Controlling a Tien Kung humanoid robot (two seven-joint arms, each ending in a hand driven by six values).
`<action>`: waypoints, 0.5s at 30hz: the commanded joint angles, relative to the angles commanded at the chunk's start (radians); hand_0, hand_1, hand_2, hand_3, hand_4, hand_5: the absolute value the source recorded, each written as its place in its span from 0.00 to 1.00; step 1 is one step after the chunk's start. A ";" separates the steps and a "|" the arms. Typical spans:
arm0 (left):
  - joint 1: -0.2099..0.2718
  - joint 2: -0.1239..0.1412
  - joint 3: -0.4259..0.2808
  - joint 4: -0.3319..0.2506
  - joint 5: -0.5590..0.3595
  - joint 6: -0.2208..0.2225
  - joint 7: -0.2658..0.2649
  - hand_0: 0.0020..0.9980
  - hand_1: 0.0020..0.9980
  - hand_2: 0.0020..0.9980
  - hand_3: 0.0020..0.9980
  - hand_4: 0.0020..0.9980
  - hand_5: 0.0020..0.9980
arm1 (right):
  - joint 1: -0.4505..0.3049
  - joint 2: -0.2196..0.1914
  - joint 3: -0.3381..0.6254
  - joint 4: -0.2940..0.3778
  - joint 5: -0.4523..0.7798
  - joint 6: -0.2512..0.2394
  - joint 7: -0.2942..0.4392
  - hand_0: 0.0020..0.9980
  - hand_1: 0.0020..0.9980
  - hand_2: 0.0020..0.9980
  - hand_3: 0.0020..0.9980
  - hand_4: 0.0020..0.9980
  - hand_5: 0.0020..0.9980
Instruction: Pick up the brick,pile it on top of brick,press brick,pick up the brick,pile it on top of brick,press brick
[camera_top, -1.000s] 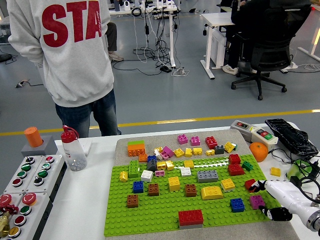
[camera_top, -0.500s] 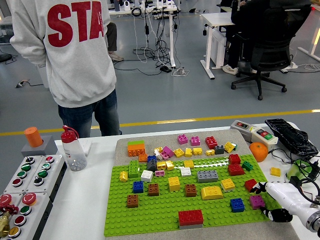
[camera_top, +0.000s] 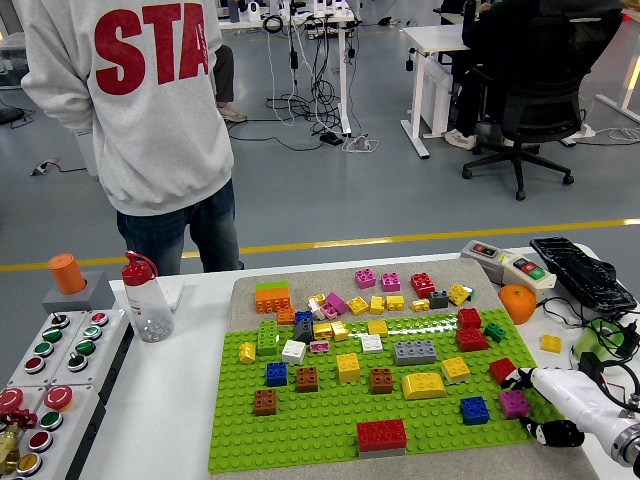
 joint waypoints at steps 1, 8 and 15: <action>0.000 0.000 0.000 0.000 0.000 0.000 0.000 0.65 0.68 0.71 0.57 0.30 1.00 | 0.000 0.001 0.000 -0.001 0.002 -0.001 0.001 0.74 0.72 0.67 0.68 0.65 0.00; 0.001 0.000 0.001 0.000 -0.003 0.000 -0.001 0.65 0.68 0.71 0.57 0.30 1.00 | 0.002 0.003 -0.003 -0.004 0.017 -0.007 0.004 0.67 0.67 0.63 0.60 0.56 0.04; -0.001 0.000 0.003 0.000 -0.005 0.000 -0.001 0.65 0.68 0.71 0.57 0.30 1.00 | 0.006 0.005 -0.006 -0.008 0.020 -0.013 0.002 0.65 0.65 0.61 0.58 0.55 0.03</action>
